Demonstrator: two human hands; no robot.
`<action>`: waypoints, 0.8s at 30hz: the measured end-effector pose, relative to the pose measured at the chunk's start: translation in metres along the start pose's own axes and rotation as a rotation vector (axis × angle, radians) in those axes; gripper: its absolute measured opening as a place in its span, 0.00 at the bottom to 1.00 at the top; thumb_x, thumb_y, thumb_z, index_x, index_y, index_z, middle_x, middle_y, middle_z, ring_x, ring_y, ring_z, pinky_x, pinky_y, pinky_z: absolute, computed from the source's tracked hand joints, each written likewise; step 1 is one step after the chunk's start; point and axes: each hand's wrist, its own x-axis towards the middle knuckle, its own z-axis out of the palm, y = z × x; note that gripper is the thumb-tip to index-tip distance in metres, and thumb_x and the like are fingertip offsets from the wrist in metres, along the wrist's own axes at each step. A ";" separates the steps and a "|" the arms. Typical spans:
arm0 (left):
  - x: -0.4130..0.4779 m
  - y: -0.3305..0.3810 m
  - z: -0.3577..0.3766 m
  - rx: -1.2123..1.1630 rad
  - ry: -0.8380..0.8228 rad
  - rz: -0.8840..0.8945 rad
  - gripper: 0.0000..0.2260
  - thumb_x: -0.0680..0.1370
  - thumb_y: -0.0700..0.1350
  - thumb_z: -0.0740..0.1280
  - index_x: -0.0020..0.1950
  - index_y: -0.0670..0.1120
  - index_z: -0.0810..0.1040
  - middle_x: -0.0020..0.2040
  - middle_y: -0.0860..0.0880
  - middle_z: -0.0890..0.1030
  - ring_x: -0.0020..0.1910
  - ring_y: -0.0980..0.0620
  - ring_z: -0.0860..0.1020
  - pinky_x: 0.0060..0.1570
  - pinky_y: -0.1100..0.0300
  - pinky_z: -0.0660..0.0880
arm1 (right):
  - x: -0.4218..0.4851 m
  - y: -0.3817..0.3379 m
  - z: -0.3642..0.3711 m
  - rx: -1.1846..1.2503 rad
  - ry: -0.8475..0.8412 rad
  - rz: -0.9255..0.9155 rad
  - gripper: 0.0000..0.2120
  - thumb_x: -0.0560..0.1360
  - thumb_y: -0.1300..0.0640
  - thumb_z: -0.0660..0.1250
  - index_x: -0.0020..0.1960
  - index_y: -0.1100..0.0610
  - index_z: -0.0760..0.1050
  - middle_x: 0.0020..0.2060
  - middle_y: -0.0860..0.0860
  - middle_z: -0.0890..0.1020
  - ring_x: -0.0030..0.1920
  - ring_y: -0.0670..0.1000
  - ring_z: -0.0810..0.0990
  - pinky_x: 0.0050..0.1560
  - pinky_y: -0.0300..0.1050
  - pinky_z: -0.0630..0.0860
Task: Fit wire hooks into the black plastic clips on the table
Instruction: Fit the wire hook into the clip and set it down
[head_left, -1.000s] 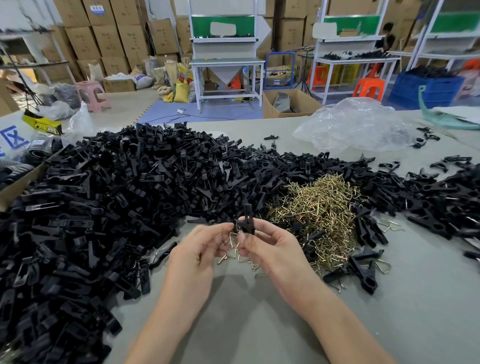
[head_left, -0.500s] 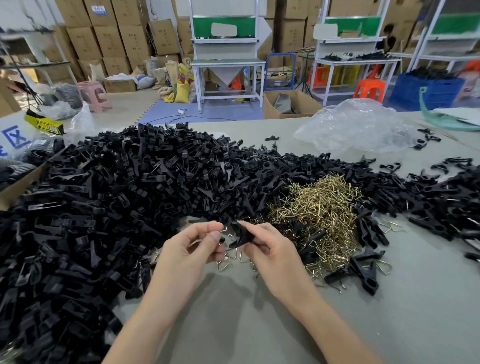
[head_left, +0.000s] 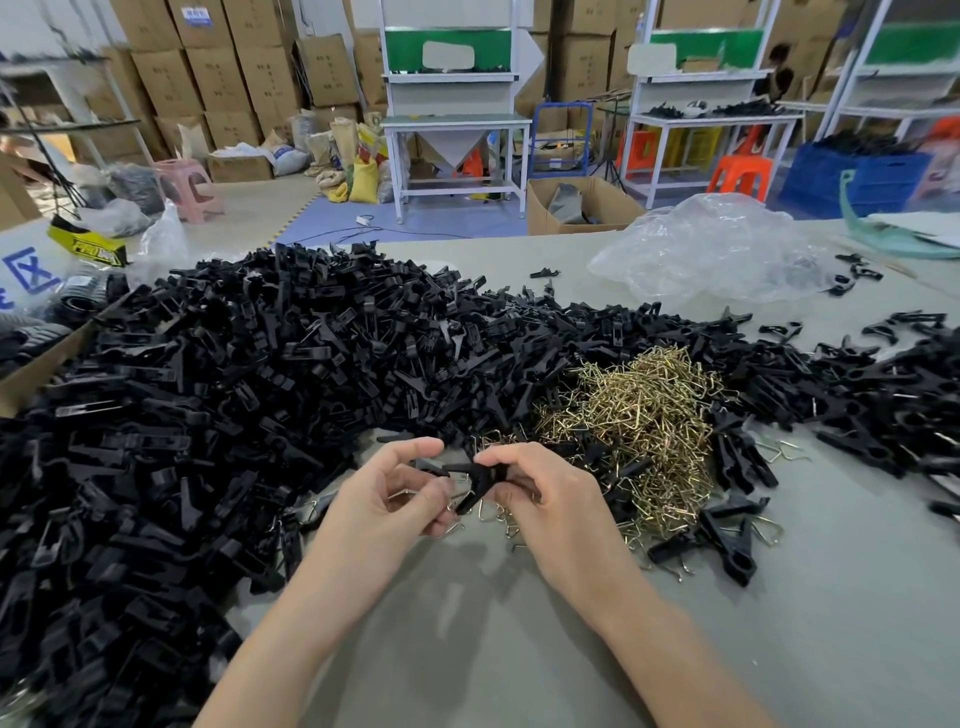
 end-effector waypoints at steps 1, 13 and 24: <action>0.000 0.000 0.000 0.012 0.000 0.004 0.13 0.78 0.41 0.70 0.61 0.51 0.78 0.42 0.46 0.84 0.38 0.50 0.82 0.55 0.46 0.79 | 0.000 0.000 -0.001 -0.019 0.000 -0.021 0.17 0.76 0.67 0.70 0.58 0.48 0.82 0.48 0.35 0.81 0.52 0.41 0.81 0.56 0.33 0.74; -0.004 0.001 0.014 -0.555 -0.204 -0.259 0.13 0.74 0.47 0.69 0.56 0.46 0.85 0.45 0.41 0.83 0.37 0.47 0.83 0.38 0.56 0.82 | 0.001 0.000 -0.003 0.143 -0.034 0.040 0.15 0.77 0.68 0.69 0.58 0.52 0.81 0.50 0.35 0.84 0.51 0.38 0.83 0.54 0.30 0.75; -0.006 0.003 0.009 -0.589 -0.346 -0.283 0.17 0.73 0.49 0.70 0.60 0.47 0.82 0.38 0.45 0.79 0.32 0.51 0.79 0.31 0.59 0.80 | 0.001 0.007 -0.005 0.179 -0.130 0.117 0.13 0.77 0.65 0.70 0.55 0.49 0.82 0.47 0.39 0.86 0.50 0.38 0.84 0.53 0.30 0.76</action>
